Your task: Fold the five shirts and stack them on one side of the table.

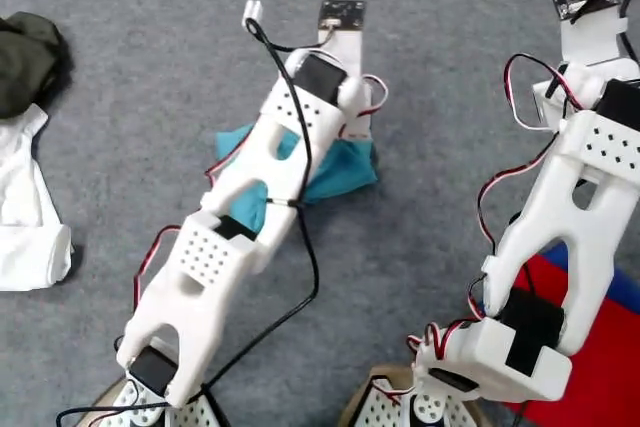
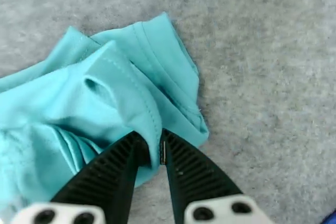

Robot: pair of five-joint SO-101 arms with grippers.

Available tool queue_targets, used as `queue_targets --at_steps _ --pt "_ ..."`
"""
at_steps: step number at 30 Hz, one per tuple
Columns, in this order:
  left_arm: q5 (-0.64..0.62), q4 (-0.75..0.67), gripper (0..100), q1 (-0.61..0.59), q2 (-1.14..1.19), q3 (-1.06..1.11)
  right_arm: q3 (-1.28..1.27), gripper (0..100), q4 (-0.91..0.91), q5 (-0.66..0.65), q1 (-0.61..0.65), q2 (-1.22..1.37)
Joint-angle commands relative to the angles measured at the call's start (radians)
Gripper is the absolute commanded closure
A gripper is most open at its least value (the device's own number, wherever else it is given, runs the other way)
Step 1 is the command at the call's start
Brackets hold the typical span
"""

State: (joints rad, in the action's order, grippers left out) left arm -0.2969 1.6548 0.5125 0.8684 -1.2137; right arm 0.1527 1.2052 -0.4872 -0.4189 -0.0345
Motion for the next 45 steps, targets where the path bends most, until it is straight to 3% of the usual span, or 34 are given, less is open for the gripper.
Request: queue_targets --at_steps 1,10,15,21,29,35,40,45 --pt "-0.032 -0.02 98 0.012 0.01 -0.08 0.051 99.0 -0.008 -0.011 -0.016 -0.058" --pt "-0.051 -0.068 98 0.054 0.021 -0.084 0.051 99.0 -0.008 -0.011 -0.01 -0.051" --pt "-0.081 -0.058 81 0.048 0.015 -0.084 0.051 99.0 -0.008 -0.011 -0.008 -0.051" --pt "-0.13 -0.014 80 -0.098 -0.038 -0.163 0.047 99.0 -0.006 -0.011 0.002 -0.051" --pt "-0.123 0.103 94 -0.361 -0.042 -0.187 0.039 99.1 0.046 -0.011 0.133 -0.048" --pt "0.069 0.104 98 -0.4 -0.041 -0.02 -0.076 99.0 -0.009 -0.006 0.321 -0.027" --pt "0.192 0.106 98 -0.503 -0.147 0.097 -0.077 98.6 0.009 0.035 0.438 0.114" --pt "0.288 0.106 98 -0.62 -0.337 0.304 0.03 85.0 0.069 0.161 0.522 0.268"
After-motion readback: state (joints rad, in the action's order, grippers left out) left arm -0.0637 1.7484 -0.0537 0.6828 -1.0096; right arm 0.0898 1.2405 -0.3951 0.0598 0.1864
